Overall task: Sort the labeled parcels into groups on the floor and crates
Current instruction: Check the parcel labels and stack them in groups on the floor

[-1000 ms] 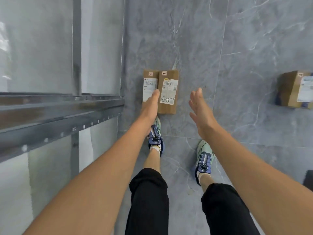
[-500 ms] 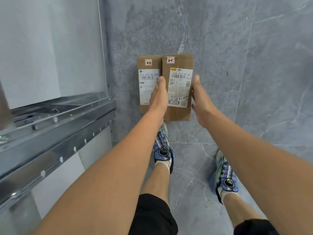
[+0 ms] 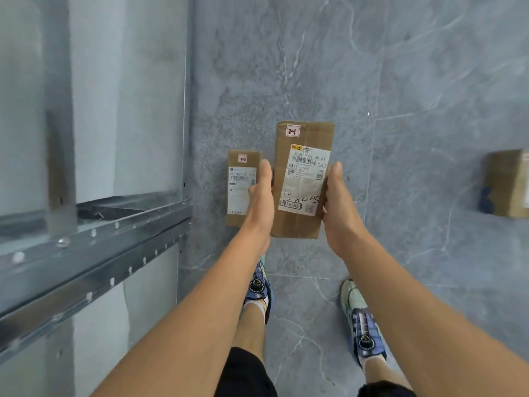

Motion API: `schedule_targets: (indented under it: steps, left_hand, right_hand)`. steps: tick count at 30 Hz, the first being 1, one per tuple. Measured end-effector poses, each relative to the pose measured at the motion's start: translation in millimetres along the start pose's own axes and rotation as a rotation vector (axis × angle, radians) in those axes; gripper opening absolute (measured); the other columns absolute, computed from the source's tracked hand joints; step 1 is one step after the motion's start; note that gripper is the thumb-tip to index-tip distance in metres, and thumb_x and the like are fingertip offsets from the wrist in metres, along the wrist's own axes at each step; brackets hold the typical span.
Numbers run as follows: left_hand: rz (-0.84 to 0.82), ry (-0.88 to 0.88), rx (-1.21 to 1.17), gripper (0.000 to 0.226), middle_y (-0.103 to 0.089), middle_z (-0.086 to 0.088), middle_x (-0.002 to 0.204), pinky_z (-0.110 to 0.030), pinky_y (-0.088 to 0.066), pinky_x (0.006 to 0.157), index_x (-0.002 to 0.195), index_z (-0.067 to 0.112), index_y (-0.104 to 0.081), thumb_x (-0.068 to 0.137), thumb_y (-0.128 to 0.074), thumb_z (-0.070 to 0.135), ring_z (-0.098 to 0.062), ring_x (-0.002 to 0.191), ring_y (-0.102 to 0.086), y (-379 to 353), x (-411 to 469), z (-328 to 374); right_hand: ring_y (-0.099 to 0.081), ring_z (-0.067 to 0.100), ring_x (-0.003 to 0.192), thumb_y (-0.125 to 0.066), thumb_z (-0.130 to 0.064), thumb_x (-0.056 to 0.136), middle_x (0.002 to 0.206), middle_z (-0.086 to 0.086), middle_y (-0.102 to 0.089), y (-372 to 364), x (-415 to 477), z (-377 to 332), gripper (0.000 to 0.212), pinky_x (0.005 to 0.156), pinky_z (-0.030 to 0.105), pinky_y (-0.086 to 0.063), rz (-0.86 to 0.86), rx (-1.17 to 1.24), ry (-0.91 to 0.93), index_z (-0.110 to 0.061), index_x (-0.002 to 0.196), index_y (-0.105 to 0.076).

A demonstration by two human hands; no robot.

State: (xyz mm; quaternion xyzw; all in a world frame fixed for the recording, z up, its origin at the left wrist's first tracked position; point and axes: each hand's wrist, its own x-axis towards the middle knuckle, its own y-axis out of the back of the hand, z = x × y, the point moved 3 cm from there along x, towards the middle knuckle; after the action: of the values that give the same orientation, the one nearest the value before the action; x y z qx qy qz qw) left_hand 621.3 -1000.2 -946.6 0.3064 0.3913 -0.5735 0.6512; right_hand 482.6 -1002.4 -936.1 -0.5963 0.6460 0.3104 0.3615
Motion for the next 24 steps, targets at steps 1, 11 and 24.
schedule_targets:
  steps: [1,11,24]
  left_hand:
    - [-0.006,-0.041,-0.011,0.093,-0.053,0.004,0.152,-0.047,-0.043,0.114,0.143,0.042,-0.056,0.075,-0.03,0.1,-0.015,0.136,-0.054,-7,-24,19]
    - [-0.043,-0.469,-0.087,0.052,-0.071,0.018,0.127,-0.029,-0.049,0.103,0.133,0.047,-0.058,0.108,-0.013,0.057,-0.002,0.119,-0.065,-61,-316,202]
    - [0.174,-0.928,-0.139,0.054,-0.071,0.022,0.125,-0.01,-0.051,0.083,0.136,0.047,-0.057,0.107,-0.012,0.057,0.005,0.112,-0.066,-60,-683,278]
  right_hand:
    - [-0.066,-0.01,0.107,-0.016,-0.067,0.106,0.127,-0.019,-0.072,2,-17,-18,0.064,0.087,0.02,-0.046,-0.007,-0.001,0.03,-0.038,0.138,-0.063]
    - [-0.07,-0.009,0.098,-0.015,-0.059,0.108,0.111,-0.024,-0.076,14,-261,-237,0.054,0.077,0.012,-0.051,-0.198,-0.135,0.401,-0.045,0.124,-0.064]
    - [-0.069,-0.006,0.106,-0.017,-0.062,0.105,0.122,-0.017,-0.075,-6,-600,-359,0.059,0.085,0.021,-0.045,-0.515,-0.187,0.834,-0.041,0.136,-0.063]
